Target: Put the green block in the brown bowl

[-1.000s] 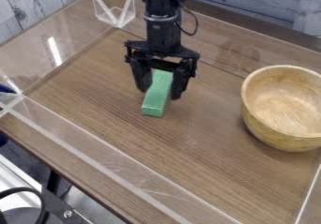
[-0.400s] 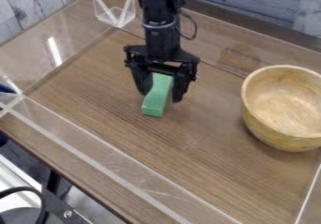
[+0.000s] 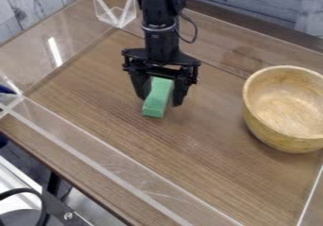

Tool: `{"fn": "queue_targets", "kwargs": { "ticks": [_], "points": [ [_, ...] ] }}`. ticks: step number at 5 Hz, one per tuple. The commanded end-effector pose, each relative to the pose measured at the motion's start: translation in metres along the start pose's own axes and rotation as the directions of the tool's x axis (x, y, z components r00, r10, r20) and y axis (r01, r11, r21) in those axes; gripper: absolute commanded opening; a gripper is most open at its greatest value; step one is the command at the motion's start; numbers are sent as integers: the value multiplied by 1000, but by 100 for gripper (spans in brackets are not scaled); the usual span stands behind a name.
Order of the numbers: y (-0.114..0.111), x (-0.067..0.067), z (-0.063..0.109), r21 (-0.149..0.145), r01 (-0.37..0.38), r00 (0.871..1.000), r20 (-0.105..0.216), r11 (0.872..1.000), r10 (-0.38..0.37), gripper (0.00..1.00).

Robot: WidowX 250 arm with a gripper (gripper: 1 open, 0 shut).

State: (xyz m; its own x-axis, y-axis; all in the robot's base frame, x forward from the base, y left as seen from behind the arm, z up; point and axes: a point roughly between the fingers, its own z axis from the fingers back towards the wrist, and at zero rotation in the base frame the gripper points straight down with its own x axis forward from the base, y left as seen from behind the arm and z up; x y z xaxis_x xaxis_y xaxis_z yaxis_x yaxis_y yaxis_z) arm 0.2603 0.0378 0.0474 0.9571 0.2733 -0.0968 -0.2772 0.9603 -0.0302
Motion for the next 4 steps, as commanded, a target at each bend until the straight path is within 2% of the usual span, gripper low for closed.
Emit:
{"fn": "queue_targets", "kwargs": {
  "ticks": [1, 2, 3, 4],
  "points": [
    [2, 10, -1, 15, 46, 998, 48, 999, -47, 100],
    [3, 10, 2, 13, 82, 994, 71, 997, -82, 100],
    [2, 9, 1, 9, 79, 995, 60, 997, -80, 0],
    [-2, 6, 8, -5, 84, 995, 51, 996, -84, 0]
  ]
}}
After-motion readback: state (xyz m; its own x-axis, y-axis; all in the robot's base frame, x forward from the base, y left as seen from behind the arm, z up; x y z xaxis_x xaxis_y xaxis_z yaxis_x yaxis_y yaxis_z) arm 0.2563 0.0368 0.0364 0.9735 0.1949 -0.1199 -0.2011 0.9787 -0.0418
